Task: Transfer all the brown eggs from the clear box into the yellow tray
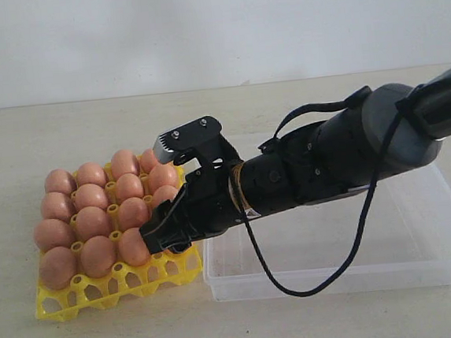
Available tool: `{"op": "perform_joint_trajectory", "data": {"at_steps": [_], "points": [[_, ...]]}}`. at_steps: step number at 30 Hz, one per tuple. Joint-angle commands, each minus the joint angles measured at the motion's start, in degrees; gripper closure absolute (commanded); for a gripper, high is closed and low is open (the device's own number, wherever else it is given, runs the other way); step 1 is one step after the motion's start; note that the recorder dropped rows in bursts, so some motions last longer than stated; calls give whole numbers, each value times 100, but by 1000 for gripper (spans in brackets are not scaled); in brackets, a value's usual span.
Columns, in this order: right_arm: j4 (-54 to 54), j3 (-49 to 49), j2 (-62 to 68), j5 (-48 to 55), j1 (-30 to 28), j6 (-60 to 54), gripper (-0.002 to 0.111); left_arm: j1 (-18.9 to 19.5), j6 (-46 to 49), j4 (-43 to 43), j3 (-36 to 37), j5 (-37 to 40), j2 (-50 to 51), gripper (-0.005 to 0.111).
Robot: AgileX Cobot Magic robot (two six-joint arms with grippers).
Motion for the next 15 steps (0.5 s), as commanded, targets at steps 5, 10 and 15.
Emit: {"op": "perform_joint_trajectory", "data": {"at_steps": [5, 10, 15], "points": [[-42, 20, -1260, 1046, -5, 70, 69, -30, -11, -11, 22, -12, -11, 85], [-26, 20, -2142, 3113, -5, 76, 109, -30, -11, -11, 22, -12, -11, 85], [-87, 20, -3191, 4567, -5, -326, 109, -30, -11, -11, 22, -12, -11, 85]]}}
